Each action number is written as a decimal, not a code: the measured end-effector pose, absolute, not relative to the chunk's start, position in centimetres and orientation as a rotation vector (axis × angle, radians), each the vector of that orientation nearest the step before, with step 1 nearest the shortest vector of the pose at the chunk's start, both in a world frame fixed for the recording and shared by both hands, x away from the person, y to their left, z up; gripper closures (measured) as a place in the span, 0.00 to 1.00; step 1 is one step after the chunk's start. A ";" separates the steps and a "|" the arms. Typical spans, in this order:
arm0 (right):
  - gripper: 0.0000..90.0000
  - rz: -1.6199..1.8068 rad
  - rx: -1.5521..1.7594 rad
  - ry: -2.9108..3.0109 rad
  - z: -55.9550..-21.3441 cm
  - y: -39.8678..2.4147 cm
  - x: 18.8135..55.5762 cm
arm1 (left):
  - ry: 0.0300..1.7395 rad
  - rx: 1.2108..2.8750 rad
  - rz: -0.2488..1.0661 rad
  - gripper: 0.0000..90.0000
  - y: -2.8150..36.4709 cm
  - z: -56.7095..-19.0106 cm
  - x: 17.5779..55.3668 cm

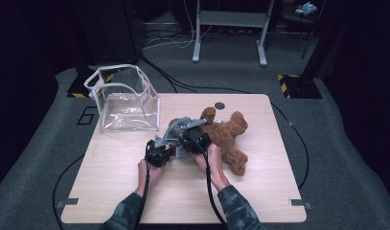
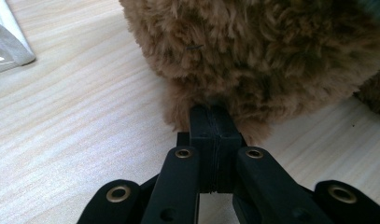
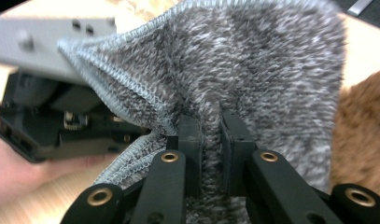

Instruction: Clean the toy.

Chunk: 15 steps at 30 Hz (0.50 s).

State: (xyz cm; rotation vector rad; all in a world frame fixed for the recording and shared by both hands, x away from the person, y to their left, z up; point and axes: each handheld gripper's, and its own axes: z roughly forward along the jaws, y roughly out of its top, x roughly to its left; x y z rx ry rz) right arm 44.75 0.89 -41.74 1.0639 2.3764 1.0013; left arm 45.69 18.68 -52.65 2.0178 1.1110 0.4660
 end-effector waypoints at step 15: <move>0.90 0.896 1.138 2.493 -47.1 1.3 44.9 | 1.140 1.984 0.441 1.00 18.9 -52.7 45.9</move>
